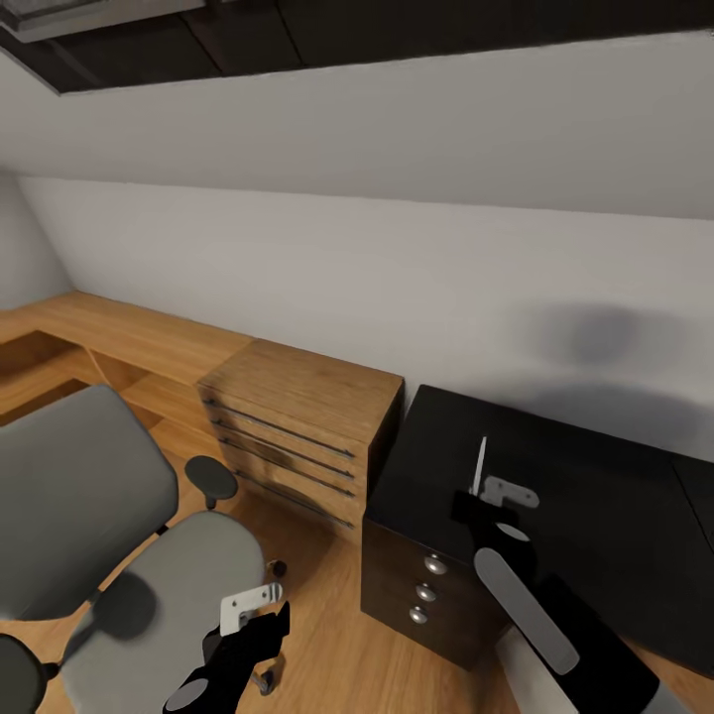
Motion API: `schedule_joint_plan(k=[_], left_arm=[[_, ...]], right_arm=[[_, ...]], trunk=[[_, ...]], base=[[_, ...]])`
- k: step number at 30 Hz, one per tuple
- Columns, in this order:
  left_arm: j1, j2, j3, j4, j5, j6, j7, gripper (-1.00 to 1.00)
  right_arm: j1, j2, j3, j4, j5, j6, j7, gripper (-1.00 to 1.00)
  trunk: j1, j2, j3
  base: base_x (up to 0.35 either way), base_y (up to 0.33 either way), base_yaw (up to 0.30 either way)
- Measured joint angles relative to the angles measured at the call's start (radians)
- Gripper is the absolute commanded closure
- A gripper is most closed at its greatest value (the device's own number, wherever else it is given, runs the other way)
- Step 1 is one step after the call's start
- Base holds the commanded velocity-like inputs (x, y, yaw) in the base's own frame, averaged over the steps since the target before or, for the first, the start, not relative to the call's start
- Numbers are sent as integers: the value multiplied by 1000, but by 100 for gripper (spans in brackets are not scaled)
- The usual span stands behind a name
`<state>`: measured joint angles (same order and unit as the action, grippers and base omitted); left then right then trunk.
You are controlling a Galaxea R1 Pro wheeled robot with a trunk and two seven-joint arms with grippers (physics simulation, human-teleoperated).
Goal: In the bedroom, organize the workspace by keeping the computer under the desk, ensuring the monitor is on the desk, placing the keyboard on the desk next to the monitor, placing the mouse on the desk next to the keyboard, moving the folder from the swivel chair onto the desk next to the mouse, stacking the notebook on top of the folder with the pen on top of the notebook, and positioning the swivel chair next to the desk.
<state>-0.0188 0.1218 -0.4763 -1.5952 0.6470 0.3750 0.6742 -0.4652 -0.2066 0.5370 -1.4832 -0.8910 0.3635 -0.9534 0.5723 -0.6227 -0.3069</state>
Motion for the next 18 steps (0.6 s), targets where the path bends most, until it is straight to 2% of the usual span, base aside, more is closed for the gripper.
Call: schedule_joint_plan(k=[5,6,11,18], left_arm=[[0,0,0,2,0,0,0,-100],[0,0,0,30,1,1,-4,-100],[0,0,1,34,0,-1,-5,-100],[0,0,0,34,0,-1,-5,-100]], right_arm=[[4,-3,-4,-10,-31,-7,-29,100],[3,-1,-6,-9,-59,-8,-30,100],[3,-2,-12,-7,-61,-11,-46,100],[4,-4,-14,-6,-72,-20,-52,100]], trunk=[[-8,14,8],[-8,14,8],[-8,14,8],[-8,14,11]], base=[[0,0,-149],[0,0,-10],[0,0,-18],[0,0,-186]])
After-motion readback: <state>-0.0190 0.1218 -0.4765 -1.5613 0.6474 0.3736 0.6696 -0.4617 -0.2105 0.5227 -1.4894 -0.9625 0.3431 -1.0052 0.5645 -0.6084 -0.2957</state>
